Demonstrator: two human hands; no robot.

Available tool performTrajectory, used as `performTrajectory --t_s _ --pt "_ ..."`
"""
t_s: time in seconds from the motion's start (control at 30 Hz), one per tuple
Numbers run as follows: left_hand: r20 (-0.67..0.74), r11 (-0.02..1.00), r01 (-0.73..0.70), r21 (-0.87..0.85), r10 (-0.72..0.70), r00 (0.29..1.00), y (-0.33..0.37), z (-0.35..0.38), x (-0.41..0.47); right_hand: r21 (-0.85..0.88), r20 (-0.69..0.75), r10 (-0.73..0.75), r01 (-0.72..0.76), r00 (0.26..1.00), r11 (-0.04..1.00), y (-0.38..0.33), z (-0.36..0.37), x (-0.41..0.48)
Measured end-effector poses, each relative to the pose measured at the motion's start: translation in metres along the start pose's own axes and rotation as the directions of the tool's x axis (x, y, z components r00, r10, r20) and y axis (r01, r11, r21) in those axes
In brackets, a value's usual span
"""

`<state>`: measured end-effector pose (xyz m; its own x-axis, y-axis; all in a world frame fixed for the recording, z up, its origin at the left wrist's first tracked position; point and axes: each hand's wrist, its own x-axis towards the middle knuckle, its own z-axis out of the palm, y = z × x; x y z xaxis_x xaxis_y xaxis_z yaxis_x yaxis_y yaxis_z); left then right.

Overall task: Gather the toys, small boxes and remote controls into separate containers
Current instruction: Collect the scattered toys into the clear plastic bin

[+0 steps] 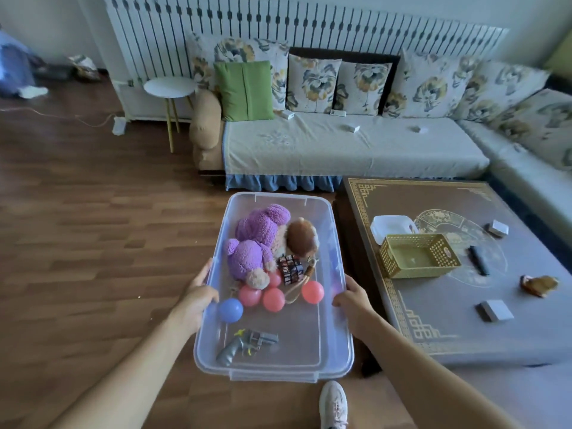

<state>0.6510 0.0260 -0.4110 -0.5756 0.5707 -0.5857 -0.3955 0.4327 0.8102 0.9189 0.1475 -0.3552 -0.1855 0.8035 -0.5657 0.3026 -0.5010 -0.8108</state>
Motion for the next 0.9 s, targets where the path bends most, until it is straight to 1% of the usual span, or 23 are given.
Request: performTrajectory --t_s 0.03,0.13,0.3,0.5,0.73,0.9 --pt "0.042 0.999 -0.046 0.005 0.045 0.998 -0.001 0.003 0.000 0.014 -0.010 -0.008 0.008 1.000 1.000 0.000 -0.003 -0.004" --pt "0.072 0.996 -0.079 0.047 0.076 0.994 0.006 0.010 -0.005 0.042 -0.037 0.005 -0.004 0.999 0.999 -0.002 -0.008 -0.015" --pt "0.135 0.992 -0.081 0.094 0.068 0.988 0.016 0.026 -0.004 0.128 -0.087 0.045 -0.034 0.995 0.991 0.007 -0.023 -0.022" --pt "0.216 0.986 -0.061 0.152 0.027 0.976 0.023 0.065 0.016 0.227 -0.133 0.103 -0.071 0.986 0.971 0.009 -0.053 -0.023" --pt "0.311 0.970 -0.065 0.232 -0.011 0.950 0.042 0.133 0.033 0.282 -0.205 0.138 -0.076 0.969 0.956 -0.002 -0.092 -0.003" --pt "0.391 0.957 -0.095 0.274 -0.021 0.920 0.062 0.182 0.051 0.279 -0.275 0.168 -0.089 0.947 0.956 -0.008 -0.120 0.023"
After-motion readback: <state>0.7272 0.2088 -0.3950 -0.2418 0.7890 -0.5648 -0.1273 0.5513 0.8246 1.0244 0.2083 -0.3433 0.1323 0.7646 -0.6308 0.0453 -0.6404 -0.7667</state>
